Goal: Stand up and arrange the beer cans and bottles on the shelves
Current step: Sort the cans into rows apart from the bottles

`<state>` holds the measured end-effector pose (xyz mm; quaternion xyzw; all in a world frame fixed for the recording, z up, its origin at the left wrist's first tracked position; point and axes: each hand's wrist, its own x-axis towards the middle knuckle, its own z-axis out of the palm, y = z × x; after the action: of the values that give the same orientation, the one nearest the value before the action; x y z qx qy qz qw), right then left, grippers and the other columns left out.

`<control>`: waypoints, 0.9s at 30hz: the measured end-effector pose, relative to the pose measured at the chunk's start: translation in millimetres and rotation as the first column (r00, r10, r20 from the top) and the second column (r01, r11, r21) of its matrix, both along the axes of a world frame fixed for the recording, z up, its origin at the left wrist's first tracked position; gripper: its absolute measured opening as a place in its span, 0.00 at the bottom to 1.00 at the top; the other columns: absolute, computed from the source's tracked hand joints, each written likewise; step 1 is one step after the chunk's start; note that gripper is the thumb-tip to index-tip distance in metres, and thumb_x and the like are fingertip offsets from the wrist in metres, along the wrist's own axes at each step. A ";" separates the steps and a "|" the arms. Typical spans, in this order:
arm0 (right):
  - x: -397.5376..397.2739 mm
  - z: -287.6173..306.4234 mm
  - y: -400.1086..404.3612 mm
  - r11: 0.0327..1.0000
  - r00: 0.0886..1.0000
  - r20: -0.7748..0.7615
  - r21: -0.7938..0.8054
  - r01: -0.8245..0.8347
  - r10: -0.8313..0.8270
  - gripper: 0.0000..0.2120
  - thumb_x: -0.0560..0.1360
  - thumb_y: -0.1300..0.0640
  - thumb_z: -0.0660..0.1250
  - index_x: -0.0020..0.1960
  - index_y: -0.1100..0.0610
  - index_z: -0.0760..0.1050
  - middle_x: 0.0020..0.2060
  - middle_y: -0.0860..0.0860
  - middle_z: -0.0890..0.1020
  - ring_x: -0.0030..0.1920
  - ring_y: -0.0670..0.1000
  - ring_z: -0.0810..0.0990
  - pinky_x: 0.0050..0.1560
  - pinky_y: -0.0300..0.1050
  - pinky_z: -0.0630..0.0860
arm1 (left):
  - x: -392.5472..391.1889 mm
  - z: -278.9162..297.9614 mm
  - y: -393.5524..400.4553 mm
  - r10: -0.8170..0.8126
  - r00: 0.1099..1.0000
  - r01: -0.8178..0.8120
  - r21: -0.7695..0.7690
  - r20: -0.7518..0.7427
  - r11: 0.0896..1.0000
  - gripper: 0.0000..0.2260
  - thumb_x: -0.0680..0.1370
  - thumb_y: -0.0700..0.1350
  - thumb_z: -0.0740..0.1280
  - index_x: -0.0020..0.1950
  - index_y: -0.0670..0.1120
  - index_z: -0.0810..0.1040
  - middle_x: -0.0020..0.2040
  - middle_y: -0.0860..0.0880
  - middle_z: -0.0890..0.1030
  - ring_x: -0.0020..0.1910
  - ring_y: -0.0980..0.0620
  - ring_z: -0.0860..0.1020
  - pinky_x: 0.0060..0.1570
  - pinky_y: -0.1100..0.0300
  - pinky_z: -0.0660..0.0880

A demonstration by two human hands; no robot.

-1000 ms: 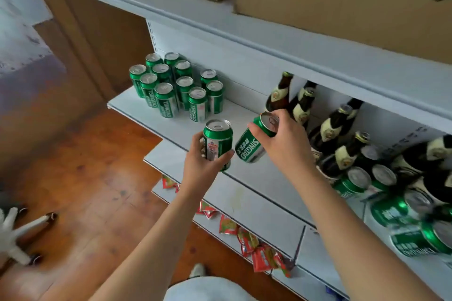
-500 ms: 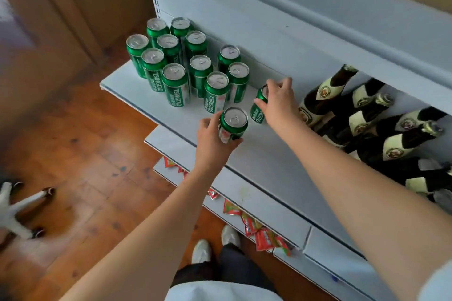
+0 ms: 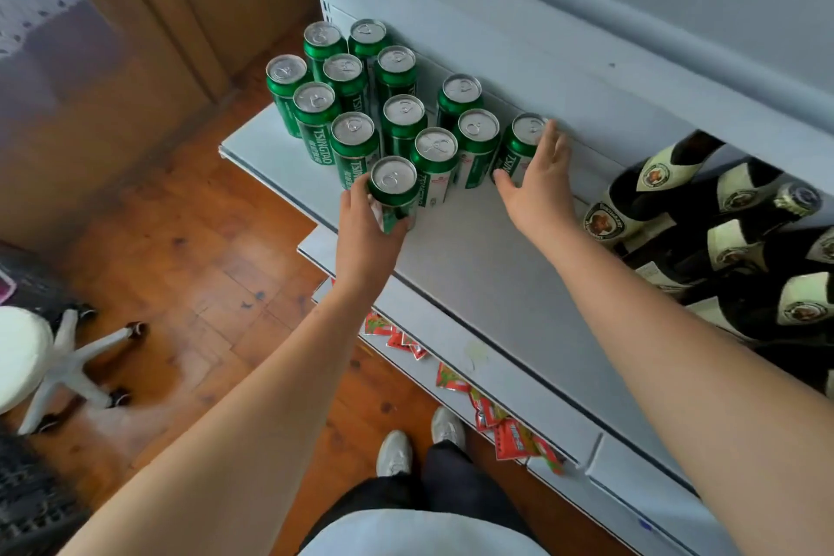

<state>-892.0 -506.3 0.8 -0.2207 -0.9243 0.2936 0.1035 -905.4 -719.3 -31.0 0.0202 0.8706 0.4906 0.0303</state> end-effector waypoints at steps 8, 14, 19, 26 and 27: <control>42.1 24.4 -13.0 0.999 0.985 -0.173 0.033 0.026 -0.020 0.34 0.79 0.52 0.63 0.77 0.66 0.53 0.73 0.64 0.62 0.74 0.60 0.62 0.72 0.47 0.60 | 30.4 21.7 14.8 0.131 0.991 -0.137 -0.226 -0.039 0.964 0.36 0.72 0.47 0.72 0.75 0.45 0.58 0.68 0.43 0.63 0.68 0.43 0.62 0.69 0.52 0.62; 128.7 91.7 -15.2 0.999 0.887 -0.461 0.016 0.052 -0.039 0.25 0.79 0.48 0.60 0.70 0.63 0.66 0.64 0.58 0.73 0.63 0.54 0.74 0.64 0.46 0.72 | 162.3 51.5 70.0 -0.361 0.897 0.349 -0.092 -0.255 0.933 0.20 0.77 0.44 0.65 0.69 0.47 0.68 0.63 0.50 0.69 0.62 0.52 0.70 0.59 0.60 0.71; 255.0 131.5 15.3 0.962 0.797 -0.559 -0.009 0.272 -0.231 0.18 0.80 0.48 0.60 0.62 0.60 0.72 0.56 0.52 0.78 0.55 0.48 0.78 0.55 0.49 0.77 | 260.9 66.2 133.5 -0.791 0.502 0.829 -0.068 -0.349 0.556 0.18 0.76 0.42 0.67 0.65 0.48 0.73 0.61 0.54 0.71 0.52 0.53 0.75 0.41 0.60 0.73; 427.7 113.5 69.9 0.656 0.483 -0.525 -0.208 0.726 -0.701 0.18 0.81 0.51 0.61 0.68 0.57 0.70 0.60 0.50 0.77 0.57 0.46 0.77 0.58 0.46 0.77 | 336.1 69.1 199.8 -0.910 0.318 0.927 -0.110 -0.267 0.357 0.20 0.79 0.48 0.63 0.71 0.51 0.67 0.65 0.52 0.71 0.60 0.48 0.75 0.52 0.52 0.76; 443.6 106.9 76.9 0.614 0.459 -0.493 -0.214 0.760 -0.739 0.18 0.80 0.51 0.62 0.68 0.56 0.70 0.61 0.51 0.76 0.58 0.47 0.77 0.58 0.48 0.76 | 341.3 67.6 204.3 -0.915 0.315 0.928 -0.118 -0.253 0.352 0.20 0.79 0.48 0.63 0.71 0.51 0.66 0.66 0.51 0.70 0.60 0.48 0.75 0.53 0.52 0.76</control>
<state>-448.5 -429.3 107.7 -0.5103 -0.6687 0.2501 0.4794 -564.1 -514.9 36.6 0.5800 0.6863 0.3991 0.1822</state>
